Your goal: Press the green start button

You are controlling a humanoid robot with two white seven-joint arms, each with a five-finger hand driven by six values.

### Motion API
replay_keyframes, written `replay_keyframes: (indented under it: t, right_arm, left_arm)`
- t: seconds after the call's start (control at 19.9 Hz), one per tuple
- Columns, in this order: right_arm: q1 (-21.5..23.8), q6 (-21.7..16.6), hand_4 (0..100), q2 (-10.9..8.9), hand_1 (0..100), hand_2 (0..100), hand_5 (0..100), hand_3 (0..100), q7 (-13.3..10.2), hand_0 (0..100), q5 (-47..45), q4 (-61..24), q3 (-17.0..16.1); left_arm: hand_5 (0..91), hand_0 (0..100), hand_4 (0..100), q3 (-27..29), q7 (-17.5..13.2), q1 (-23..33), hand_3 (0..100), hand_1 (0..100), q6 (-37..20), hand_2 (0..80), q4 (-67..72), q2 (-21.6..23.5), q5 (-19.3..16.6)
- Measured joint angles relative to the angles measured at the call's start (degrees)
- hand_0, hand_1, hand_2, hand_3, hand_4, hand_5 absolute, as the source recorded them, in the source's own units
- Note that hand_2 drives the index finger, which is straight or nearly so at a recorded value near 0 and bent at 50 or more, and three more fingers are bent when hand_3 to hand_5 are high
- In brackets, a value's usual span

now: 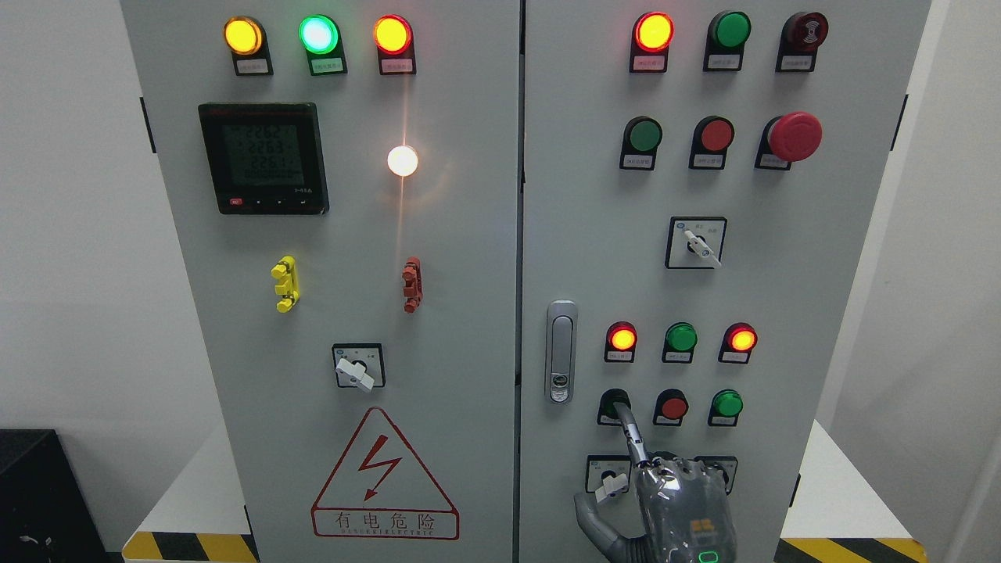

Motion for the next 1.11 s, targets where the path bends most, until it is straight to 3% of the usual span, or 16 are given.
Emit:
replay_keyframes:
  t: [0.7,1.11]
  right_arm:
    - [0.6,-1.1,90,0.04,33,0,100,93,0.5,32,-1.1,-1.1,-0.1]
    - [2.5,-2.6,88,0.08,38,0,100,92,0.5,41,-3.4,-3.6,0.0]
  left_arm:
    - [0.0,12,0,0.0,0.0,0.0,0,56,0.0,0.0,0.0,0.0,0.0]
    - [0.0,12,0,0.0,0.0,0.0,0,56,0.0,0.0,0.0,0.0,0.0]
